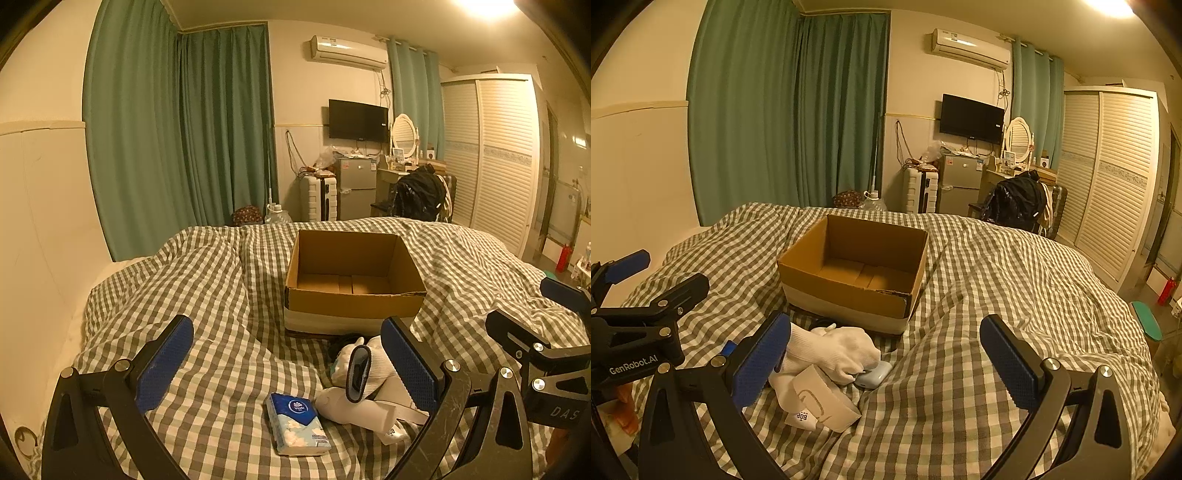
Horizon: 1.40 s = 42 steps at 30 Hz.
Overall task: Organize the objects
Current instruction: 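Move the left gripper toward the blue-and-white tissue pack, then grasp the tissue pack with the left gripper while the right grasps the tape roll, drop both in box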
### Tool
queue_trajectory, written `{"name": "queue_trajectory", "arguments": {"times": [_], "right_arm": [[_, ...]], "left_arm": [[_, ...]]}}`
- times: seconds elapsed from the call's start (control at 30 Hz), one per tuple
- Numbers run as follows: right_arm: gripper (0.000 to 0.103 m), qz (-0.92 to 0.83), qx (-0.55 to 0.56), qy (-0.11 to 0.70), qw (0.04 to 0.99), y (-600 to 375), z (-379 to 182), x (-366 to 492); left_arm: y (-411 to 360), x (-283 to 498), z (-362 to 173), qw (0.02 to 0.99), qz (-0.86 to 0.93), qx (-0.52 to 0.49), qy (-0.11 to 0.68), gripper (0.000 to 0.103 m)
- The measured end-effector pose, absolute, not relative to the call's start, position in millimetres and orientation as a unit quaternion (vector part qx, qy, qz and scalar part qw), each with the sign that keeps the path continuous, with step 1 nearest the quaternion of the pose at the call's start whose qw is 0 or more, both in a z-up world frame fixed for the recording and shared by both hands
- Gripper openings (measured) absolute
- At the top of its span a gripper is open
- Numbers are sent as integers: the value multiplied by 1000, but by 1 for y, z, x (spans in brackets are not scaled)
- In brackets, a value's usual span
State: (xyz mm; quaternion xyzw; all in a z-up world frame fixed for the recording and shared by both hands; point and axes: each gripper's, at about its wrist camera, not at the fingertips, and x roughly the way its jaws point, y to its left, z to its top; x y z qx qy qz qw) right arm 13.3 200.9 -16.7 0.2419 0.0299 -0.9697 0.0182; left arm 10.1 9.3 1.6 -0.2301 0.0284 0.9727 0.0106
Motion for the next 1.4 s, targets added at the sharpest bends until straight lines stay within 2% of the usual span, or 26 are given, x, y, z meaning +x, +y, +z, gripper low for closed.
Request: {"name": "queue_trajectory", "arguments": {"times": [0.6,1.1,1.2,1.3,1.4], "right_arm": [[103,-969,240,37,34,196,-14,21],[102,-941,324,64,72,180,-63,4],[97,-931,347,73,84,173,-79,-1],[89,-921,371,82,89,170,-95,-7],[71,-913,388,80,98,169,-105,-11]], "left_arm": [[8,12,0,12,968,-247,30,103],[-5,-10,-66,3,937,-347,44,103],[-1,-11,-86,10,926,-372,59,103],[4,-14,-100,20,917,-391,70,103],[10,-18,-110,31,911,-405,75,100]]}}
